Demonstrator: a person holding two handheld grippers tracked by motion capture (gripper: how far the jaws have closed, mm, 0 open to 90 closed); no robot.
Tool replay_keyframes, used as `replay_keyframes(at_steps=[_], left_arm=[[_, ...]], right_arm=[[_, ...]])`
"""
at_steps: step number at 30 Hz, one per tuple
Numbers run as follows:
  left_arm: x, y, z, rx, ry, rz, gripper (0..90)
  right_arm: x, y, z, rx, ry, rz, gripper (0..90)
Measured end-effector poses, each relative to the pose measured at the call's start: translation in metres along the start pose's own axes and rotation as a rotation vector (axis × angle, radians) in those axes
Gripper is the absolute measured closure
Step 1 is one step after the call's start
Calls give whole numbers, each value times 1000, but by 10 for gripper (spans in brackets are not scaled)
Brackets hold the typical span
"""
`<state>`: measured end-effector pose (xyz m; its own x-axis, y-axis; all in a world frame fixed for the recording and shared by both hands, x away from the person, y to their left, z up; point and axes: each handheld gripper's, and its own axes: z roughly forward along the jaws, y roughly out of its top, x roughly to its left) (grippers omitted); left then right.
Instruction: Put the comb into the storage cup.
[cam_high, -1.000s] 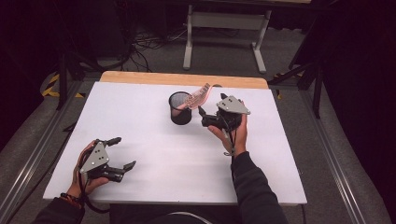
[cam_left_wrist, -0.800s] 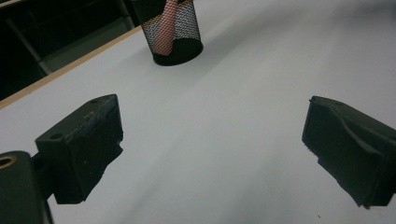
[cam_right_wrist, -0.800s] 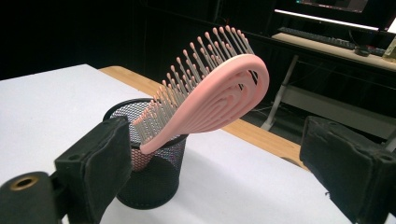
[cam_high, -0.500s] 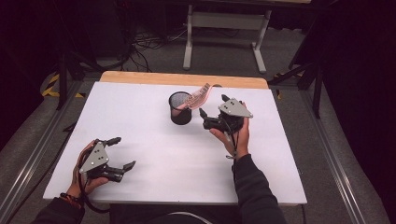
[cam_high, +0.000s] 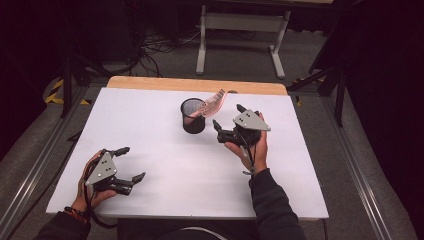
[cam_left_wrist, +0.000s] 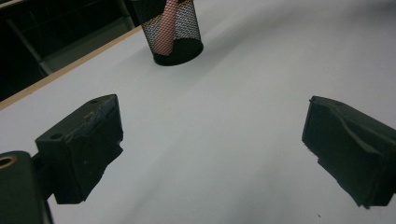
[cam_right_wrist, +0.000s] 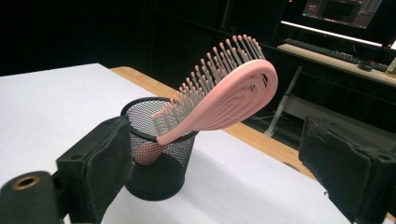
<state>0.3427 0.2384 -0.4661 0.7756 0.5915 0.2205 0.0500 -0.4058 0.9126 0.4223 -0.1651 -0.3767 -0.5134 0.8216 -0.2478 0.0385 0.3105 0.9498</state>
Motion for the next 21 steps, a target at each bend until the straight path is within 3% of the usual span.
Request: replay_keyframes(at_steps=[10, 21], left_arm=[[0, 0, 0, -6, -3, -3, 63], [1, 0, 0, -9, 3, -5, 67]], right_arm=[[1, -1, -10, 3, -20, -25, 99], [-5, -4, -25, -6, -9, -27, 98]])
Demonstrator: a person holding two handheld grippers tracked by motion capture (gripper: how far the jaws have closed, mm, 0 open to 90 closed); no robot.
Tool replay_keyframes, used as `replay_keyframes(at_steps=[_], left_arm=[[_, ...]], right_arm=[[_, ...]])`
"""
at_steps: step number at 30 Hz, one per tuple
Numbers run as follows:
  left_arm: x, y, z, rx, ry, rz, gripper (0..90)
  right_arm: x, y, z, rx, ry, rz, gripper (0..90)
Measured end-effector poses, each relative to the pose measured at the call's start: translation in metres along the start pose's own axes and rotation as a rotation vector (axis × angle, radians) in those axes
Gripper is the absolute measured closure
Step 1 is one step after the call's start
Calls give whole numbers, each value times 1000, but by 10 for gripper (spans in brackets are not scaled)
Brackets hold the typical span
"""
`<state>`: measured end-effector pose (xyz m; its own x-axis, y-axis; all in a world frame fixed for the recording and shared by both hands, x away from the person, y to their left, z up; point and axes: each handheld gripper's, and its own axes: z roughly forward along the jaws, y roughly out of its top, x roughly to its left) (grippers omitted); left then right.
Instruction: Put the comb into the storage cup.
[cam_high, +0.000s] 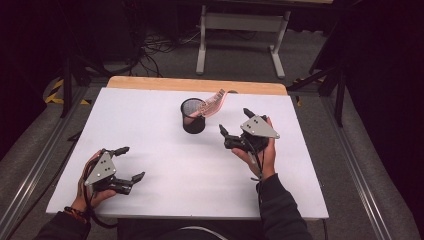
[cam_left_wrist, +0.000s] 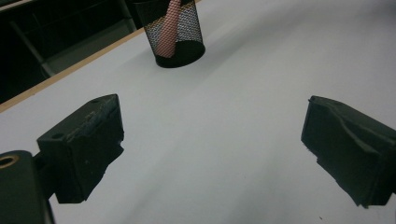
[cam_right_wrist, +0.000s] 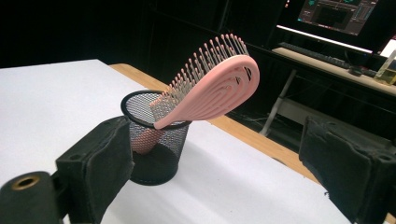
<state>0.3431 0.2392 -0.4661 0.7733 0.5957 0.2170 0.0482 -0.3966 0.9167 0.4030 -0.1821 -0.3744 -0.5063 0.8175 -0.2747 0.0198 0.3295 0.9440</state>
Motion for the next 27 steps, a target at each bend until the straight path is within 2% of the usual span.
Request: replay_keyframes(at_steps=[4, 7, 12, 14, 27], left_arm=[[0, 0, 0, -1, 1, 0, 67], [0, 0, 0, -3, 1, -1, 67], [0, 0, 0, -3, -1, -3, 67], [1, 0, 0, -1, -4, -3, 67], [1, 0, 0, -1, -5, -2, 67]], right_arm=[[-1, -1, -4, 0, -3, -10, 97], [-2, -1, -9, -10, 12, 3, 96], [-1, 0, -16, -16, 10, -20, 94], [-1, 0, -19, -18, 37, -10, 91], [5, -5, -31, -13, 44, -60, 89]])
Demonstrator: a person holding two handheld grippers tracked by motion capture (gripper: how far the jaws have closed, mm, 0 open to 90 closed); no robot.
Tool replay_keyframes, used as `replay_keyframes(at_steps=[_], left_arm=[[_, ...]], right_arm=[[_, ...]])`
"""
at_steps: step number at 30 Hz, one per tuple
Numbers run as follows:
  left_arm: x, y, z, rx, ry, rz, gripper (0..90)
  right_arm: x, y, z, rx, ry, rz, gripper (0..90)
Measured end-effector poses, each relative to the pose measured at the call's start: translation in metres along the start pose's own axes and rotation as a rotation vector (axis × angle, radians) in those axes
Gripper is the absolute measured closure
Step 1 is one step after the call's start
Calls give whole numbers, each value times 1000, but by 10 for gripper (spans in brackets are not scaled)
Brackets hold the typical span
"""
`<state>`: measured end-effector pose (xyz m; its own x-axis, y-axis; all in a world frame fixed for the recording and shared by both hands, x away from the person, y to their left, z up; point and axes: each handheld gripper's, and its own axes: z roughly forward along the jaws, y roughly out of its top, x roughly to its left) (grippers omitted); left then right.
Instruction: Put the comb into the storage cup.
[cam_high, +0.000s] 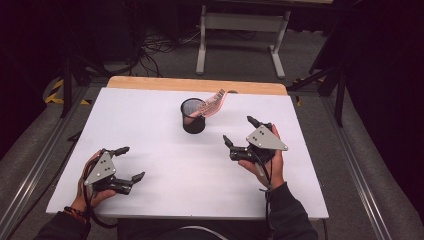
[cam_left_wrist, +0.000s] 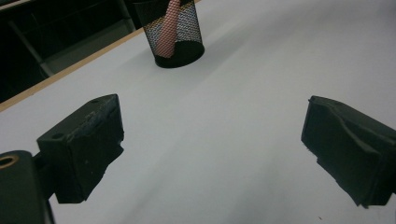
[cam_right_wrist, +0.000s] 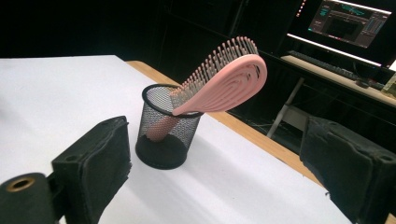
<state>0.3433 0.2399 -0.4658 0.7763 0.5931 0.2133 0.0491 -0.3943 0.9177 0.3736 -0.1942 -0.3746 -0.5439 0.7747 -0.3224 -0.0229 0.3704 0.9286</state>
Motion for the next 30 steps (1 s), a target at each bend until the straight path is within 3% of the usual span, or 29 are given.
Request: replay_keyframes(at_steps=[7, 18, 30], left_arm=[[0, 0, 0, 0, 0, 0, 67], [-1, 0, 0, -2, -7, -4, 67], [-1, 0, 1, 1, -13, -2, 66]], right_arm=[[5, -3, -4, 14, -7, -33, 91], [3, -11, -10, 18, 9, -25, 91], [4, -22, -18, 21, 12, -52, 88]])
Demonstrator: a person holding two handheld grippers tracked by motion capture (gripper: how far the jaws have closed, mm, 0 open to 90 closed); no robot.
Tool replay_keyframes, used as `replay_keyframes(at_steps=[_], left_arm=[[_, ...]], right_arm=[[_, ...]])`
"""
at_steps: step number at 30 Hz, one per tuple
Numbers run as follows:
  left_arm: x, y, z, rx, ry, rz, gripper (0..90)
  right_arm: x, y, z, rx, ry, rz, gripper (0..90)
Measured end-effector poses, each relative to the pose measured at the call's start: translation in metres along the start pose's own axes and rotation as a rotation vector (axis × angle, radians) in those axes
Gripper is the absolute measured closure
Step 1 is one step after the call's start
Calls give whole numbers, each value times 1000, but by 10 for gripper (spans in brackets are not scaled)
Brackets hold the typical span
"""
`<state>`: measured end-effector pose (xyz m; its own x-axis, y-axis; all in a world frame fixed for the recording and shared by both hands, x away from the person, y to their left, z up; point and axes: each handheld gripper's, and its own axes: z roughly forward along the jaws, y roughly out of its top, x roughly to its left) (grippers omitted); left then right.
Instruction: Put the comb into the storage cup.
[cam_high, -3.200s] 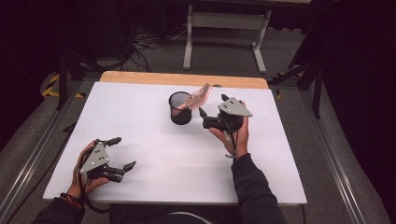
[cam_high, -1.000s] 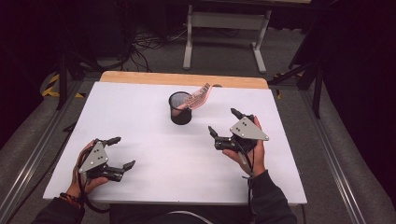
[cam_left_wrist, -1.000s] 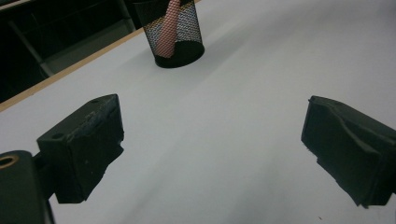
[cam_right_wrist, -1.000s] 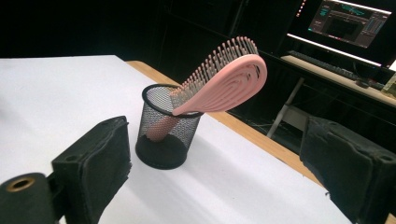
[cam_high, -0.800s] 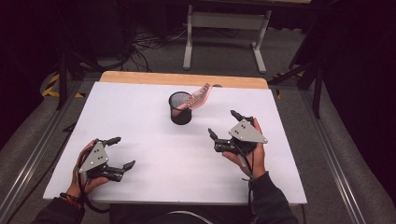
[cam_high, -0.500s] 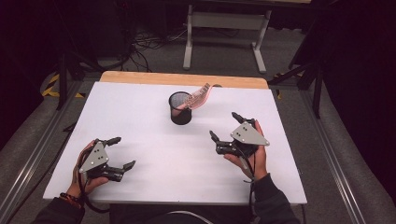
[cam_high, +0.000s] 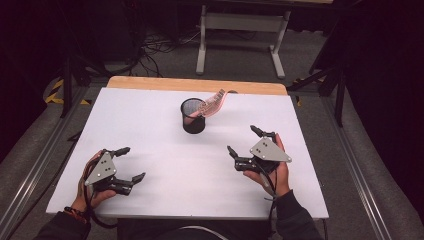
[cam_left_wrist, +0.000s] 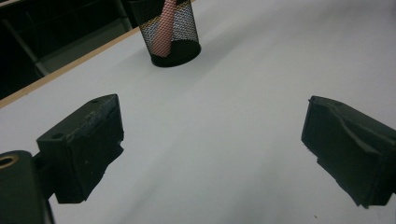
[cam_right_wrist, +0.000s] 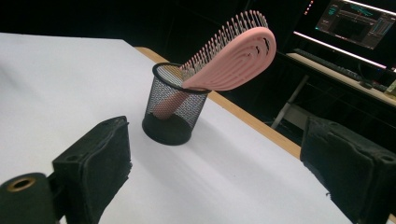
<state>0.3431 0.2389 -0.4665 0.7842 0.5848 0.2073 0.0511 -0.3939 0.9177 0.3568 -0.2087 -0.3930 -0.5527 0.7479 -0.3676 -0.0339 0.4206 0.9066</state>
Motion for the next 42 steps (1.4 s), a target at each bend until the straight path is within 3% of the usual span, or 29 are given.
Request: replay_keyframes(at_steps=[23, 42], left_arm=[[-1, 0, 0, 3, 5, 4, 65], [-1, 1, 0, 1, 3, 3, 65]], right_arm=[[1, -20, -15, 21, -27, -13, 90], [-3, -52, -26, 93, -39, -18, 86]])
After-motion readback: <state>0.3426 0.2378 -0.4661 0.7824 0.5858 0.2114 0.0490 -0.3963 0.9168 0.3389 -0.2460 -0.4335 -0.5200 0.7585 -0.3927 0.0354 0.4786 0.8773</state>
